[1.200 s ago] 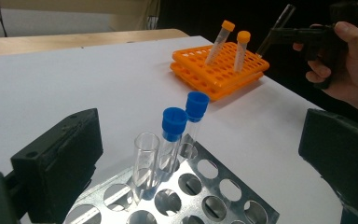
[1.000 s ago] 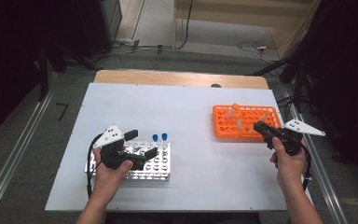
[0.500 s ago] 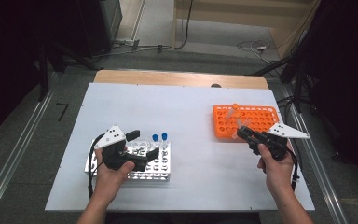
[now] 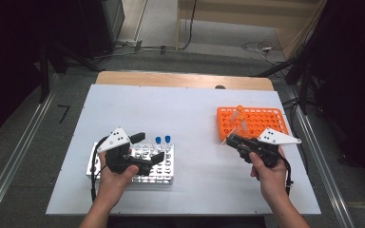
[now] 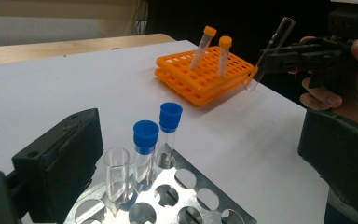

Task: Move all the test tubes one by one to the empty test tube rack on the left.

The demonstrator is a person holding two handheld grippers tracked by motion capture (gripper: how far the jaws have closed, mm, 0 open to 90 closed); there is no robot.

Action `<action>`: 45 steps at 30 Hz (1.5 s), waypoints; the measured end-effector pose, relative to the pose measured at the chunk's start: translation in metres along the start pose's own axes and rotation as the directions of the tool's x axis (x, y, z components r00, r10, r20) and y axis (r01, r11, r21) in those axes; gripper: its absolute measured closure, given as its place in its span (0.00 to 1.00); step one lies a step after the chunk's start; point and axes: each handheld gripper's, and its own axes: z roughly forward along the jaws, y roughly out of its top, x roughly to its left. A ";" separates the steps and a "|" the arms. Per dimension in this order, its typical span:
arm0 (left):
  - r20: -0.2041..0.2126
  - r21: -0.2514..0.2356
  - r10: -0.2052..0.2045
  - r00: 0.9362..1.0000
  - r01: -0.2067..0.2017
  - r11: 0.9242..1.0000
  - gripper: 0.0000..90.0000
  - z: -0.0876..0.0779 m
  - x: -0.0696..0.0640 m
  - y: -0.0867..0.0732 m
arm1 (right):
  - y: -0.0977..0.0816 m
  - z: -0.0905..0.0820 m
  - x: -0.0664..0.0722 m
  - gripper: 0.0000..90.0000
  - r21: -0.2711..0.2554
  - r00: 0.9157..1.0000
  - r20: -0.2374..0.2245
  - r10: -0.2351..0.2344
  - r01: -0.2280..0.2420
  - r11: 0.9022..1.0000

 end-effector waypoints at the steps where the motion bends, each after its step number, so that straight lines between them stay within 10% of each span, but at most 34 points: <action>1: 0.000 -0.002 0.001 1.000 -0.001 1.000 0.00 0.000 -0.001 0.000 | 0.000 0.001 0.002 0.82 0.002 1.000 -0.005 -0.001 0.001 1.000; 15: 0.041 -0.013 0.022 0.999 -0.021 1.000 0.05 0.007 -0.017 0.007 | 0.003 0.015 0.030 0.82 0.010 0.995 -0.095 -0.024 0.025 1.000; 45: 0.195 0.020 0.125 0.973 -0.131 0.991 0.70 0.043 -0.066 0.009 | -0.001 0.044 0.095 0.82 0.079 0.957 -0.256 -0.139 0.164 0.983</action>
